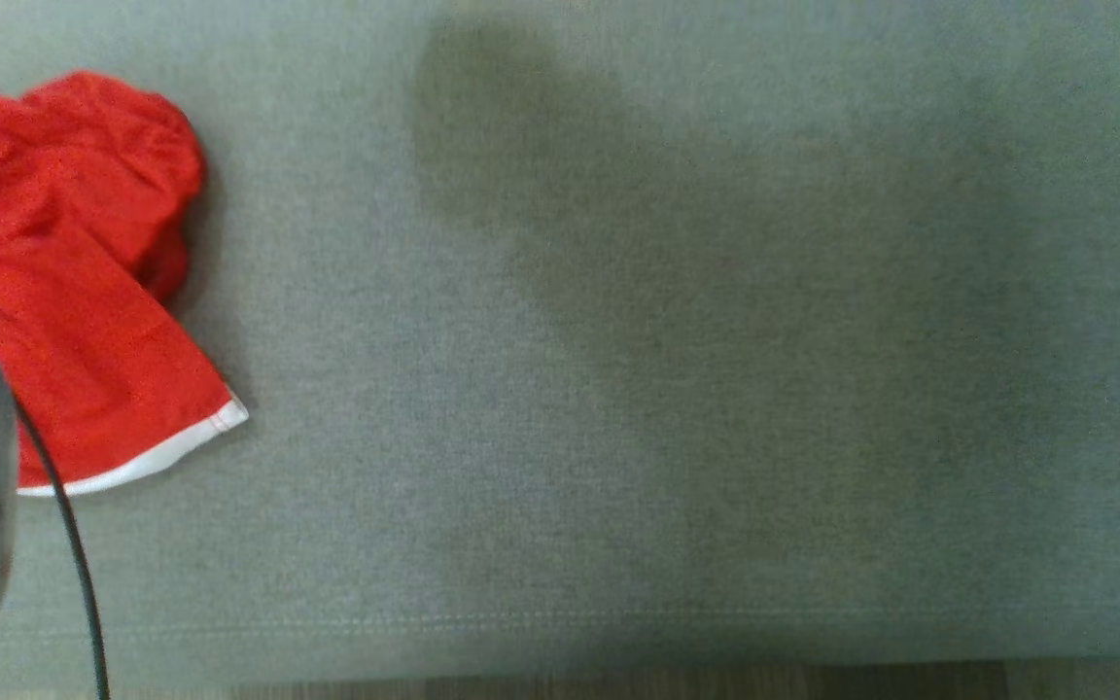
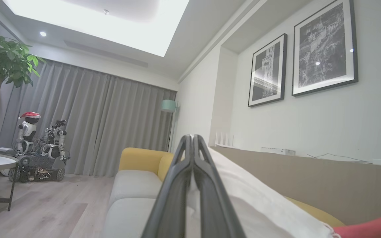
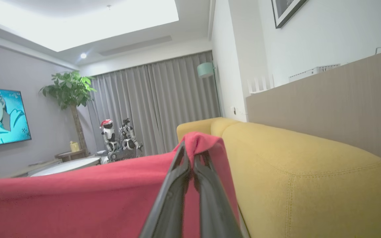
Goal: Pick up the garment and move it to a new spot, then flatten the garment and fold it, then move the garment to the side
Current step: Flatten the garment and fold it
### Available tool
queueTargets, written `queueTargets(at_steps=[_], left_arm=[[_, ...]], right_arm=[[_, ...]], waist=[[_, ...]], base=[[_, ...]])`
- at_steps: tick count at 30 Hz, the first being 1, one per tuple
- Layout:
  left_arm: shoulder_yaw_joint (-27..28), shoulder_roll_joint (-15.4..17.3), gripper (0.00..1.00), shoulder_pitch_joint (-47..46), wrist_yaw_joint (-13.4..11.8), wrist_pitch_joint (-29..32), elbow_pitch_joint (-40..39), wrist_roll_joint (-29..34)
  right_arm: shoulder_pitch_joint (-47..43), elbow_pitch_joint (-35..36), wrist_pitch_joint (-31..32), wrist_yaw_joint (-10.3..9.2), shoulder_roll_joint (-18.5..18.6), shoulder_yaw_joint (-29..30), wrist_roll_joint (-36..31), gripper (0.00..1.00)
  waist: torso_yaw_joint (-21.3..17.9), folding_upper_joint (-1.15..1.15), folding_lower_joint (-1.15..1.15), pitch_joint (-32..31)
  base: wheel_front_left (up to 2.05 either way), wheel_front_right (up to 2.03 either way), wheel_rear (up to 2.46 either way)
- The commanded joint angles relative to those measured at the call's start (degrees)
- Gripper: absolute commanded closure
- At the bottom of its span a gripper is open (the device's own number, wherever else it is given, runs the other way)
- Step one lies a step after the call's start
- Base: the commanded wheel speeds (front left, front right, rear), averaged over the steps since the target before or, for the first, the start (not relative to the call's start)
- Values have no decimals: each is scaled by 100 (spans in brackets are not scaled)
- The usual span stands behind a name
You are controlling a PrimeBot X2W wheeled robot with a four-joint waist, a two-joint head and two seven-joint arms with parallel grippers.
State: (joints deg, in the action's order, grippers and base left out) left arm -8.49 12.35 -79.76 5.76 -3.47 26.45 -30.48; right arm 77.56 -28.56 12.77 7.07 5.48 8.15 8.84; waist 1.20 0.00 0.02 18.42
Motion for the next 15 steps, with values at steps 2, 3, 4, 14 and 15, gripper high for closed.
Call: queueTargets(at_steps=[2, 3, 4, 14, 15], left_arm=[[88, 269, 100, -496, 60, -368, 216, 73], [2, 257, 100, -592, 96, -617, 514, 104], [-60, 244, 100, -587, 113, -704, 646, 105], [-818, 78, 100, 488, 170, -1042, 1136, -293], [-937, 84, 100, 691, 170, -1063, 1144, -337]], right_arm=[[505, -325, -626, 42, -181, 130, -97, 100], [640, -764, -1017, 42, -208, 275, -23, 100], [652, -985, -1153, 42, -219, 330, 29, 100], [-127, -2420, -2017, 42, -248, 433, 444, 100], [-287, -2517, -2092, 42, -249, 384, 506, 100]], waist=[[101, 0, -2, 512], [147, 0, -2, 590], [168, 0, -2, 619], [393, 0, -2, 603], [421, 0, -2, 547]], base=[[0, 0, 0], [0, 0, 0], [0, 0, 0], [0, 0, 0], [0, 0, 0]])
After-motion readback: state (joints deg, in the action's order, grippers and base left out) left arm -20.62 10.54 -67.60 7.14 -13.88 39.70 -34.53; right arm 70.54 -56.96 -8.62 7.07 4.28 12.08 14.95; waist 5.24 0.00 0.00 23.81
